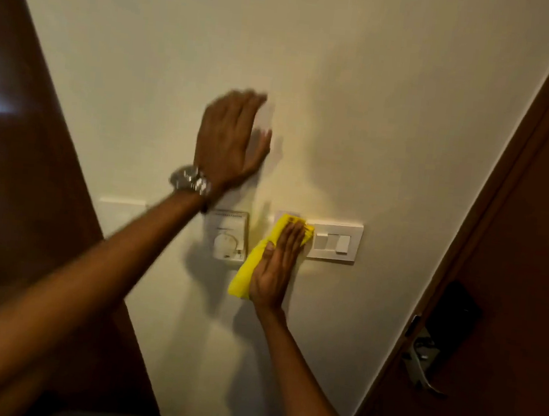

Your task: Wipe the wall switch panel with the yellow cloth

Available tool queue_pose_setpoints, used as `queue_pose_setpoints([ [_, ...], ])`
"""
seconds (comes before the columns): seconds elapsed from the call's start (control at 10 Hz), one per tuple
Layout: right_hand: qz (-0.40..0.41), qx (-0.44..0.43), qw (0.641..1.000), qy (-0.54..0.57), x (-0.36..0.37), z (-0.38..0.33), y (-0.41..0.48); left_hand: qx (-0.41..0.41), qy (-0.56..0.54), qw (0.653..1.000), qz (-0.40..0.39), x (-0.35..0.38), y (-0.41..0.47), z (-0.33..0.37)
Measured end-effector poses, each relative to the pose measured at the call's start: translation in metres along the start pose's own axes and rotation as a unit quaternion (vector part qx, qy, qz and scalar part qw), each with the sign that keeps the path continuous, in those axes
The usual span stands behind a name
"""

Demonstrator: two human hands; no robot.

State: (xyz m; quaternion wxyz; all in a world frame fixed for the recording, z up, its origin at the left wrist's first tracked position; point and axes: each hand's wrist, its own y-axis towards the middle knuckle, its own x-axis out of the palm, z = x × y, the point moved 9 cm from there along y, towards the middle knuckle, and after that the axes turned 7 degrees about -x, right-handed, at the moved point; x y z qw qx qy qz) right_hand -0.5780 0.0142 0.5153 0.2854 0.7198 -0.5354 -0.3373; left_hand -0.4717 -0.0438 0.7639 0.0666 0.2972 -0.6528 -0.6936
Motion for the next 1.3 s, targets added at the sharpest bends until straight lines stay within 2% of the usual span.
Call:
queue_pose_setpoints([
  [0.1,0.002,0.018,0.997,0.072,0.002,-0.01,-0.03,-0.171,-0.181,0.965,-0.078,-0.005,-0.139,-0.029],
  [0.2,-0.035,0.034,0.993,0.112,0.016,-0.02,-0.055,-0.444,-0.403,0.776,-0.195,0.022,-0.26,-0.054],
  [0.3,-0.09,0.055,0.987,0.119,0.049,-0.033,-0.088,-0.578,-0.489,0.585,-0.289,0.032,-0.342,-0.057],
  [0.4,-0.171,0.072,0.977,0.107,0.1,-0.038,-0.153,-0.67,-0.513,0.458,-0.279,0.017,-0.423,-0.078],
  [0.5,-0.242,0.094,0.962,0.081,0.149,-0.036,-0.22,-0.756,-0.508,0.352,-0.215,-0.002,-0.498,-0.105],
  [0.6,-0.308,0.108,0.944,0.036,0.196,-0.029,-0.307,-0.824,-0.428,0.327,-0.177,-0.019,-0.588,-0.135],
  [0.7,-0.369,0.095,0.924,-0.034,0.251,-0.019,-0.405,-0.872,-0.34,0.31,-0.17,-0.041,-0.711,-0.16],
  [0.8,-0.458,0.076,0.883,-0.074,0.292,-0.004,-0.498,-0.884,-0.3,0.318,-0.162,-0.069,-0.798,-0.172],
  [0.9,-0.601,0.016,0.796,-0.072,0.337,0.013,-0.613,-0.922,-0.255,0.285,-0.051,-0.092,-0.903,-0.189],
  [1.0,-0.693,-0.109,0.707,-0.082,0.348,0.032,-0.704,-0.96,-0.146,0.232,-0.064,-0.118,-1.0,-0.182],
  [1.1,-0.759,-0.154,0.617,-0.14,0.349,0.068,-0.783,-0.965,-0.082,0.224,-0.109,-0.146,-1.077,-0.172],
  [1.2,-0.777,-0.156,0.593,-0.143,0.349,0.081,-0.806,-0.965,-0.112,0.214,-0.102,-0.15,-1.107,-0.173],
  [1.3,-0.764,-0.208,0.589,-0.16,0.359,0.067,-0.776,-0.979,-0.085,0.161,-0.094,-0.157,-1.106,-0.169],
])
